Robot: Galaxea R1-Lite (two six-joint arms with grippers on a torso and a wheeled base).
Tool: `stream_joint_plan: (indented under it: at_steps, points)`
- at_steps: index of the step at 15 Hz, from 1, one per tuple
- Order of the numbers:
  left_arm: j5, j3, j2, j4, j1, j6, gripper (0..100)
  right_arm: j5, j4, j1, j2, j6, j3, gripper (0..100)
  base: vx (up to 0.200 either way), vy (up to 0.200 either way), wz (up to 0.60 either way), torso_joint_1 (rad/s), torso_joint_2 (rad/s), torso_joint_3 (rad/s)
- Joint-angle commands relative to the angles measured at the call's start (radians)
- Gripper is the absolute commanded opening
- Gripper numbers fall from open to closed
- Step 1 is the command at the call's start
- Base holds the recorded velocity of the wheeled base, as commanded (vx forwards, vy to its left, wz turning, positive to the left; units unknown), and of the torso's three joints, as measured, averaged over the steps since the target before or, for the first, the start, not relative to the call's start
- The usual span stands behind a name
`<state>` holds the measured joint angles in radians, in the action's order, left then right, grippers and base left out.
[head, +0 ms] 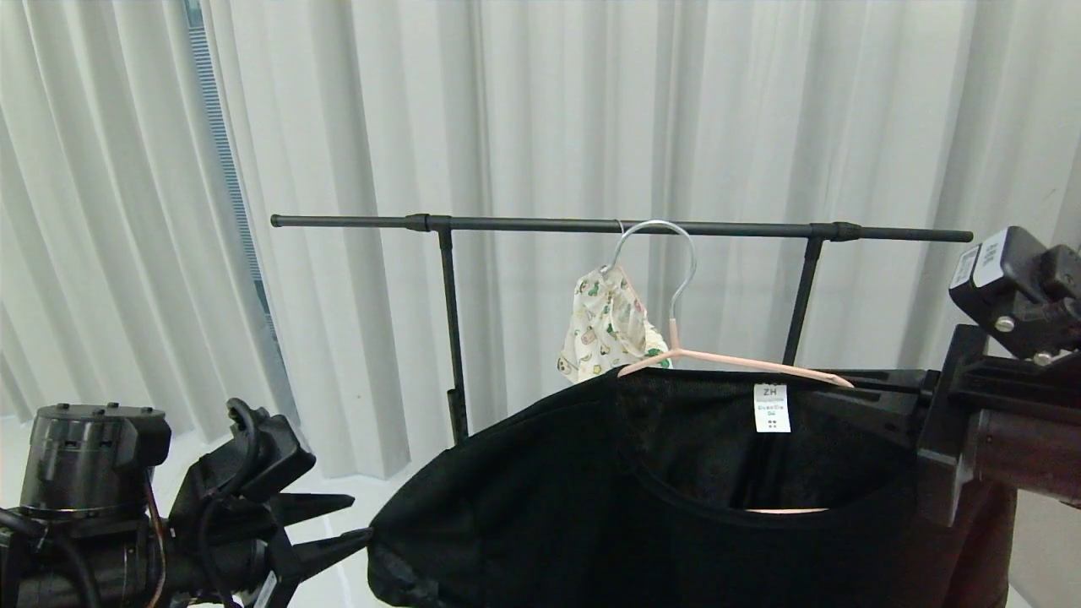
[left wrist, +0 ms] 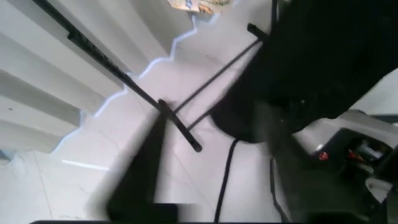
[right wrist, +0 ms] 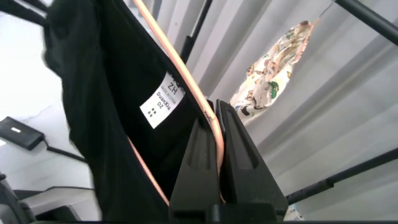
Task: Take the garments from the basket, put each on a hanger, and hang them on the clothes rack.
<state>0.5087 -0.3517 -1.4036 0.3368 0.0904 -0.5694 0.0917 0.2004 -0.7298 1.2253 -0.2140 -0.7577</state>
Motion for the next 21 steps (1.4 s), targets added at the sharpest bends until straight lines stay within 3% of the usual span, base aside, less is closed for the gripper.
stream_joint_plan:
  at_steps: [1,4,6,8,9,10,12,16,21]
  points:
    - [0.002,-0.01,0.022,0.004,0.002,0.003,100,-0.001,-0.001,0.001,0.002,-0.001,0.004,0,0.0,0.0,0.0,0.0,0.0,0.0]
    - [0.008,-0.003,0.057,0.005,0.002,0.009,100,-0.026,-0.001,0.01,0.002,-0.001,0.008,0,0.0,0.0,0.0,0.0,0.0,0.0]
    - [0.011,-0.006,0.089,0.005,0.011,0.063,100,-0.027,-0.001,0.036,0.0,-0.001,0.009,0,0.0,0.0,0.0,0.0,0.0,0.0]
    - [0.037,-0.018,0.141,0.007,0.058,0.181,100,-0.027,-0.001,0.063,0.0,-0.001,0.012,0,0.0,0.0,0.0,0.0,0.0,0.0]
    - [0.044,-0.044,0.215,0.005,0.126,0.379,100,-0.027,-0.001,0.096,0.0,-0.001,0.018,0,0.0,0.0,0.0,0.0,0.0,0.0]
    - [0.039,-0.064,0.261,0.007,0.167,0.5,100,-0.027,-0.001,0.125,-0.001,-0.001,0.029,0,0.0,0.0,0.0,0.0,0.0,0.0]
    - [0.001,-0.082,0.291,0.005,0.175,0.58,100,-0.044,-0.001,0.185,-0.001,-0.001,0.055,0,0.0,0.0,0.0,0.0,0.0,0.0]
    - [-0.254,-0.072,0.256,0.007,0.178,0.536,100,-0.159,0.001,0.285,-0.001,0.008,0.066,0,0.0,0.0,0.0,0.0,0.0,0.0]
    - [-0.389,-0.021,0.244,0.007,0.178,0.434,100,-0.234,0.016,0.509,-0.03,0.004,0.069,0,0.0,0.0,0.0,0.0,0.0,0.0]
